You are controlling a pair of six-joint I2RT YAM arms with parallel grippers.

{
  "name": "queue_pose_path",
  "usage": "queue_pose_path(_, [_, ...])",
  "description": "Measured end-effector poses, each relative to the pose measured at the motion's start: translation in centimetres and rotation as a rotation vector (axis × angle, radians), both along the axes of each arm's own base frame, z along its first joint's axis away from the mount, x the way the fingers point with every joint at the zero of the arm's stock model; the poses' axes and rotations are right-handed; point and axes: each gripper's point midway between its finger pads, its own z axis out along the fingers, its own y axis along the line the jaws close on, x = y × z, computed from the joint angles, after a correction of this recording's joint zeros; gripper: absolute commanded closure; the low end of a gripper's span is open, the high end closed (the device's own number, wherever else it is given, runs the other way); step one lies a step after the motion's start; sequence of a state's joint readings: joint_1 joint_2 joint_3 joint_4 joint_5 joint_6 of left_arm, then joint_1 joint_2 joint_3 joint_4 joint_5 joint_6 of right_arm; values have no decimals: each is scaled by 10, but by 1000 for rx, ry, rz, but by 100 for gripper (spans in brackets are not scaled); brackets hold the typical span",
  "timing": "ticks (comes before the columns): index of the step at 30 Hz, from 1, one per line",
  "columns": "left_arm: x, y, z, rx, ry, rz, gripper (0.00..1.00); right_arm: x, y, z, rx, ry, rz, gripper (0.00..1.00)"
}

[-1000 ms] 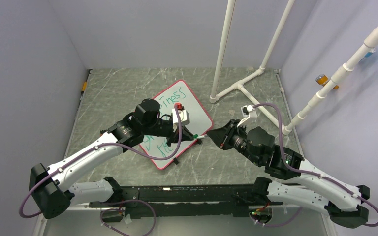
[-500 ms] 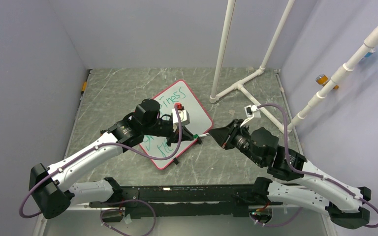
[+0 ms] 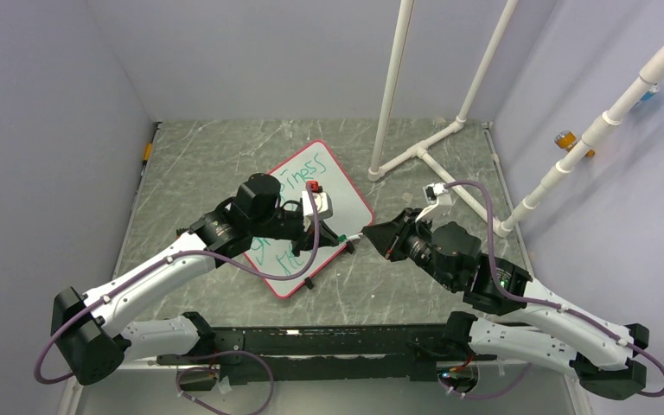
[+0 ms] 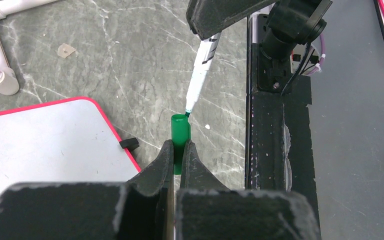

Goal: Write a sentence on the whiteboard
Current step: Insert the whiteboard marker without the cap into the pen cap.

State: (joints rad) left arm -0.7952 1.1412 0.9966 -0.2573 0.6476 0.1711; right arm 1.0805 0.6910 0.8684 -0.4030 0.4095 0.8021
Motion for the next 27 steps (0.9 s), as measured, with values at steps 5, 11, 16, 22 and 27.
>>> queue_pose_path(5, [0,0,0,-2,-1,0,100,0,-1,1,2,-1,-1,100])
queue_pose_path(11, [0,-1,1,-4,-3,-2,100,0,-2,3,9,-6,-4,100])
queue_pose_path(16, [0,-1,1,-4,-3,-2,100,0,-7,6,19,-14,-18,100])
queue_pose_path(22, [0,-1,1,-5,-3,-3,100,1,-9,9,28,-21,-30,100])
queue_pose_path(27, [0,-1,1,-5,-3,-3,100,3,-5,5,13,-13,-29,100])
